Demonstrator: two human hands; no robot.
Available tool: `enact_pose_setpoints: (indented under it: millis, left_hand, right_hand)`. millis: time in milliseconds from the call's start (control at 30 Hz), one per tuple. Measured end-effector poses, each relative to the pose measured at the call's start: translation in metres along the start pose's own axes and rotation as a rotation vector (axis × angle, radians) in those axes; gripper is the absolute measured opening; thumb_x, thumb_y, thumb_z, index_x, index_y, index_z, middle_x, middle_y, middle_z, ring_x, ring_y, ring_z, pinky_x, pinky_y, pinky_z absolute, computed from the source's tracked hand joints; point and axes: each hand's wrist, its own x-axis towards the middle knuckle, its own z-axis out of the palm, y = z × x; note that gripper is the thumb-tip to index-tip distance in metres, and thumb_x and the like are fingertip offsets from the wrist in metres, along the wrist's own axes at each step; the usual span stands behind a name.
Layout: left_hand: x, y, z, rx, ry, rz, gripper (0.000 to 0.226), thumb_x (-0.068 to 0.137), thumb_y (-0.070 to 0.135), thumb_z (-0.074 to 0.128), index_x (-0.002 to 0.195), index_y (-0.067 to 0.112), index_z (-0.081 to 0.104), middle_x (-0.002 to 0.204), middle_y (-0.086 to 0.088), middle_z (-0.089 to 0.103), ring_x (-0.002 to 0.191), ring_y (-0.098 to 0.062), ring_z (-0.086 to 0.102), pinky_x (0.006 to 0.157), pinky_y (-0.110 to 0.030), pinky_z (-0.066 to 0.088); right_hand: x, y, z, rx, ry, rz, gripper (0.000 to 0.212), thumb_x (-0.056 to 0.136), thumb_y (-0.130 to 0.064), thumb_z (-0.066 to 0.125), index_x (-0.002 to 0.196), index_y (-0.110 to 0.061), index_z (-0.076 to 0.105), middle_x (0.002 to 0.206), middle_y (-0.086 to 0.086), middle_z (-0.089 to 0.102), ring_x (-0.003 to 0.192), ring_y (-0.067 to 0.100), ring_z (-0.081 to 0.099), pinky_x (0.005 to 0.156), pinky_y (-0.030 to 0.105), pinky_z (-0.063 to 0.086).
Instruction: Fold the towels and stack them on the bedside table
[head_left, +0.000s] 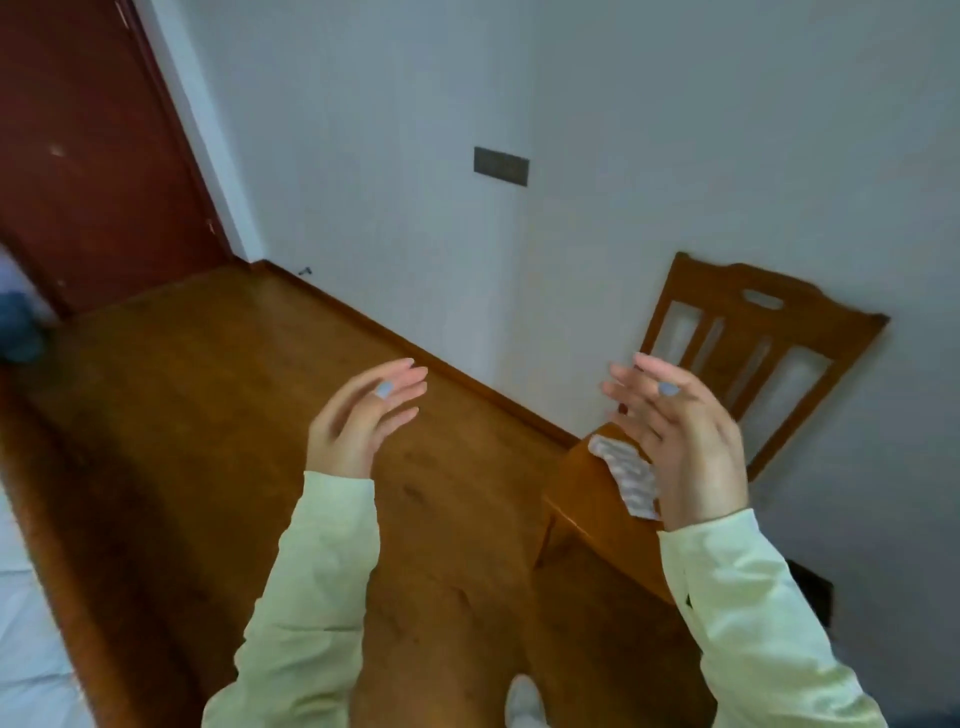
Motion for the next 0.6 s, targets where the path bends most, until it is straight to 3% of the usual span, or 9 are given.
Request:
enact_pose_setpoints:
  millis: [133, 233, 433, 600]
  left_hand:
    - [0.041, -0.002, -0.016, 0.042, 0.101, 0.089, 0.034, 0.072, 0.044, 0.059, 0.097, 0.022, 0.068, 0.101, 0.002, 0.073, 0.100, -0.018, 0.068, 0.084, -0.031, 0.055]
    - [0.081, -0.003, -0.026, 0.070, 0.191, 0.126, 0.028, 0.080, 0.040, 0.055, 0.097, 0.023, 0.068, 0.105, -0.002, 0.071, 0.101, -0.021, 0.067, 0.088, -0.036, 0.054]
    - [0.161, 0.004, -0.036, 0.072, 0.307, 0.164, 0.024, 0.083, 0.030, 0.046, 0.095, 0.025, 0.067, 0.095, 0.007, 0.073, 0.096, -0.017, 0.068, 0.078, -0.024, 0.056]
    - [0.202, 0.003, -0.055, 0.131, 0.460, 0.178, 0.022, 0.085, 0.032, 0.047, 0.095, 0.027, 0.067, 0.102, 0.002, 0.071, 0.099, -0.016, 0.067, 0.082, -0.026, 0.056]
  right_hand:
    - [0.054, 0.023, 0.037, 0.020, -0.094, 0.069, 0.028, 0.098, -0.019, 0.038, 0.106, -0.020, 0.065, 0.107, -0.001, 0.071, 0.101, 0.013, 0.067, 0.081, 0.026, 0.051]
    - [0.105, 0.035, 0.067, 0.046, -0.182, 0.059, 0.030, 0.098, -0.015, 0.037, 0.102, -0.023, 0.066, 0.105, -0.001, 0.071, 0.101, 0.016, 0.067, 0.085, 0.029, 0.053]
    - [0.198, 0.044, 0.129, 0.086, -0.341, 0.032, 0.022, 0.090, -0.027, 0.044, 0.100, -0.025, 0.064, 0.105, -0.001, 0.071, 0.102, 0.018, 0.066, 0.091, 0.037, 0.051]
    - [0.253, 0.062, 0.187, 0.133, -0.479, 0.079, 0.023, 0.089, -0.028, 0.043, 0.101, -0.024, 0.062, 0.109, 0.003, 0.069, 0.102, 0.019, 0.067, 0.092, 0.038, 0.052]
